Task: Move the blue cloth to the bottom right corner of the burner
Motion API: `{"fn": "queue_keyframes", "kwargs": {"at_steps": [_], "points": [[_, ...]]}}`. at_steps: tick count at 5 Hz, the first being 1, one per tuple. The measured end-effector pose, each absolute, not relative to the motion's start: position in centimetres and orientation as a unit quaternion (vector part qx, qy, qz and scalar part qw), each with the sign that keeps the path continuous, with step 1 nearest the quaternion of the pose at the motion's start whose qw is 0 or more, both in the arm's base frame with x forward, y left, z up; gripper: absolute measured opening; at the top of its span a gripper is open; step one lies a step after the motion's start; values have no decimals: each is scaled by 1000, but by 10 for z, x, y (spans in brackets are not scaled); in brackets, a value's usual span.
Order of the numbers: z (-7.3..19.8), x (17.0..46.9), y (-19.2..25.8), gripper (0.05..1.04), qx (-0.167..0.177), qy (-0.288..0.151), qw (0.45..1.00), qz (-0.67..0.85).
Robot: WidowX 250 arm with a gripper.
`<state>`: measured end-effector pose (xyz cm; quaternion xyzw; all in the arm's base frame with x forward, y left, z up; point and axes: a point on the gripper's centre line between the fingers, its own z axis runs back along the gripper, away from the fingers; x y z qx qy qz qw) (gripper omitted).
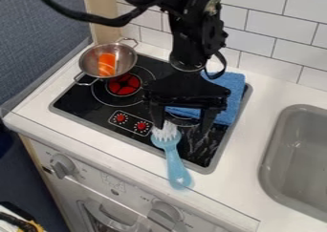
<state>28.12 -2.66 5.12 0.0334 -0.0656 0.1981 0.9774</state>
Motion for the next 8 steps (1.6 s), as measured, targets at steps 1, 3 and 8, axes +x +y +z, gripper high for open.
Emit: {"fn": "queue_keyframes", "kwargs": {"at_steps": [1,3,8], "points": [[58,301,-24,1000,21,-76,977,198],[33,359,-13,1000,15,-51,980,192],[12,389,-2,1001,15,-52,980,189]]}}
